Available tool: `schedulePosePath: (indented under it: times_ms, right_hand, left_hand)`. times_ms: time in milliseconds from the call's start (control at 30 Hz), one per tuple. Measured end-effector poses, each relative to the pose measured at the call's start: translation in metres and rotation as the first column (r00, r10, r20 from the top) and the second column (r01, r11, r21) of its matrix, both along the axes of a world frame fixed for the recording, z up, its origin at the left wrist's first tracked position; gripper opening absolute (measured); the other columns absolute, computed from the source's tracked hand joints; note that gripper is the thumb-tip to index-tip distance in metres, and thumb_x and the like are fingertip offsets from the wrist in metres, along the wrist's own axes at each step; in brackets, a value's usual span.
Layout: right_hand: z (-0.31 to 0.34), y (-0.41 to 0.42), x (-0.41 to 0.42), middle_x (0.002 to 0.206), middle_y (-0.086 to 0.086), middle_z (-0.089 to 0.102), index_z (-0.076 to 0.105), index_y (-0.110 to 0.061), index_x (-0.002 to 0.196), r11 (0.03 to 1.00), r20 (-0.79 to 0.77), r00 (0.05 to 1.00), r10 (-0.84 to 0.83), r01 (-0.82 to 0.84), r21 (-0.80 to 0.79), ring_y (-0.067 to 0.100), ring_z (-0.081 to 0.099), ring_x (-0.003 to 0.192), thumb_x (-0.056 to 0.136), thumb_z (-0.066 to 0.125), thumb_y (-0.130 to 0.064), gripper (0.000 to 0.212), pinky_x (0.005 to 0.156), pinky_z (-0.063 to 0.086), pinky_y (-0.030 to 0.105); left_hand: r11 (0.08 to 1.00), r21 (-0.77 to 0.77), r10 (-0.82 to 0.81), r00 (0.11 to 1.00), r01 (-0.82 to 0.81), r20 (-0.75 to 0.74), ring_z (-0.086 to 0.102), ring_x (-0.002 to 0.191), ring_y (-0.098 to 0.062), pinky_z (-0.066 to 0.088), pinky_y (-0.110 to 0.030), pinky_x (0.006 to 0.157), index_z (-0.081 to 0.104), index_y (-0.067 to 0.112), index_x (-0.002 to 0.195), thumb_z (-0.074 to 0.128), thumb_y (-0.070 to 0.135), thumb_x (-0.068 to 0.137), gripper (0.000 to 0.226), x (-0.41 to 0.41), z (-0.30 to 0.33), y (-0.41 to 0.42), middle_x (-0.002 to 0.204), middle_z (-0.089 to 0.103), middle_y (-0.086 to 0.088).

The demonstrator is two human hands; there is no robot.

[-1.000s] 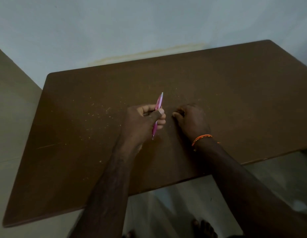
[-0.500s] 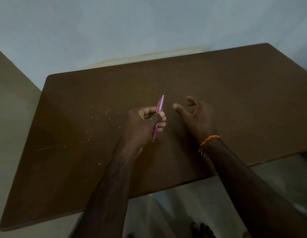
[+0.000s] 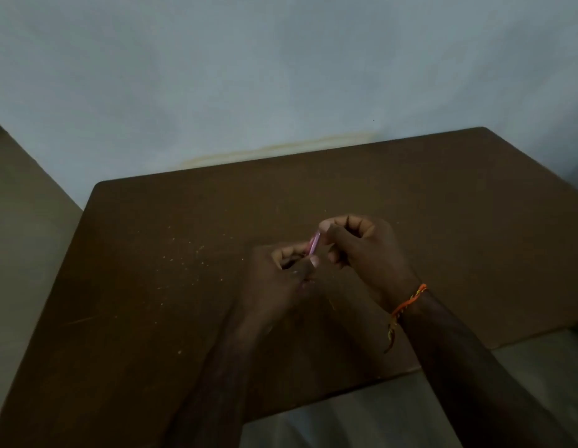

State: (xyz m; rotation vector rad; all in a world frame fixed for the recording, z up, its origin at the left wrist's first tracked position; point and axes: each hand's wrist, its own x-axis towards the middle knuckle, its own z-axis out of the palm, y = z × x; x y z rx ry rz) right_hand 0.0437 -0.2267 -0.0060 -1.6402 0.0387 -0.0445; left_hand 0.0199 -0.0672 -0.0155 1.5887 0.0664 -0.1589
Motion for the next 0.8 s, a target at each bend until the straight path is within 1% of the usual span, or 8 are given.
schedulePosePath:
  times_ms: [133, 200, 267, 467, 533, 600, 700, 800]
  right_hand:
    - [0.001, 0.001, 0.0, 0.081, 0.024, 0.071, 0.068, -0.012, 0.086, 0.999, 0.004, 1.0, 0.017, -0.017, -0.039, 0.017, 0.058, 0.056, 0.094, 0.058, -0.015, 0.013, 0.052, 0.046, 0.033]
    - [0.003, 0.002, -0.001, 0.075, 0.028, 0.066, 0.065, -0.006, 0.09, 1.0, 0.003, 1.0, 0.019, -0.019, -0.005, 0.018, 0.056, 0.055, 0.097, 0.055, -0.014, 0.014, 0.052, 0.044, 0.033]
    - [0.003, 0.005, -0.003, 0.067, 0.021, 0.06, 0.061, -0.004, 0.091, 0.999, 0.01, 1.0, 0.012, -0.012, 0.041, 0.017, 0.052, 0.052, 0.1, 0.053, -0.016, 0.017, 0.051, 0.042, 0.032]
    - [0.012, -0.001, 0.0, 0.062, 0.0, 0.054, 0.059, -0.013, 0.088, 0.974, 0.049, 0.983, -0.175, 0.166, 0.155, 0.011, 0.051, 0.051, 0.101, 0.052, -0.016, 0.015, 0.049, 0.043, 0.028]
    - [0.016, -0.021, 0.004, 0.064, -0.002, 0.06, 0.065, -0.016, 0.086, 0.977, 0.111, 0.972, -0.207, 0.212, -0.037, 0.008, 0.057, 0.054, 0.097, 0.058, -0.023, 0.014, 0.051, 0.05, 0.027]
    - [0.01, -0.035, 0.006, 0.059, -0.002, 0.066, 0.069, -0.02, 0.073, 0.921, 0.087, 0.973, -0.216, 0.232, -0.312, 0.009, 0.06, 0.052, 0.088, 0.066, -0.026, 0.016, 0.053, 0.052, 0.03]
    - [-0.014, -0.033, 0.008, 0.053, 0.002, 0.067, 0.066, -0.018, 0.055, 0.714, -0.035, 0.978, -0.207, 0.126, -0.689, 0.008, 0.058, 0.046, 0.079, 0.068, -0.023, 0.024, 0.048, 0.046, 0.023]
    - [-0.037, -0.022, 0.008, 0.056, 0.004, 0.068, 0.073, -0.012, 0.062, 0.616, -0.123, 0.975, -0.185, 0.018, -0.787, 0.015, 0.065, 0.054, 0.079, 0.069, -0.024, 0.022, 0.045, 0.04, 0.021]
  left_hand:
    - [0.998, 0.055, 0.002, 0.999, -0.004, 0.045, 0.077, 0.077, -0.016, 0.064, -0.04, 0.074, 0.078, 0.04, 0.081, 0.075, 0.014, 0.091, 0.028, -0.003, 0.003, -0.006, 0.082, 0.083, -0.001]
    - [0.999, 0.04, -0.011, 0.999, 0.009, 0.05, 0.075, 0.076, -0.012, 0.063, -0.035, 0.075, 0.076, 0.035, 0.087, 0.071, 0.012, 0.094, 0.024, -0.003, 0.004, -0.007, 0.08, 0.082, 0.003]
    - [0.999, 0.032, -0.043, 0.998, 0.041, 0.045, 0.072, 0.074, -0.009, 0.062, -0.029, 0.074, 0.077, 0.032, 0.089, 0.067, 0.012, 0.097, 0.023, -0.002, 0.006, -0.006, 0.078, 0.081, 0.005]
    - [0.993, 0.065, -0.096, 0.995, 0.096, -0.006, 0.075, 0.079, -0.016, 0.062, -0.039, 0.082, 0.075, 0.028, 0.096, 0.069, 0.012, 0.096, 0.017, 0.0, 0.005, 0.0, 0.082, 0.081, -0.003]
    - [0.998, 0.037, -0.057, 0.998, 0.058, -0.026, 0.076, 0.079, -0.018, 0.063, -0.04, 0.082, 0.075, 0.023, 0.099, 0.07, 0.012, 0.095, 0.013, 0.0, 0.004, 0.002, 0.086, 0.082, -0.008]
    - [1.0, 0.008, 0.013, 0.999, -0.013, -0.034, 0.077, 0.078, -0.016, 0.063, -0.036, 0.079, 0.074, 0.015, 0.107, 0.07, 0.013, 0.095, 0.013, 0.003, 0.004, 0.004, 0.087, 0.082, -0.008]
    - [0.997, -0.013, 0.079, 0.996, -0.08, -0.03, 0.077, 0.078, -0.017, 0.064, -0.031, 0.075, 0.073, 0.009, 0.114, 0.069, 0.013, 0.096, 0.019, 0.006, 0.004, 0.009, 0.089, 0.081, -0.009]
    - [0.995, -0.025, 0.098, 0.994, -0.099, -0.041, 0.077, 0.081, -0.018, 0.065, -0.031, 0.076, 0.071, 0.009, 0.117, 0.069, 0.014, 0.096, 0.022, 0.007, 0.002, 0.012, 0.091, 0.08, -0.009]
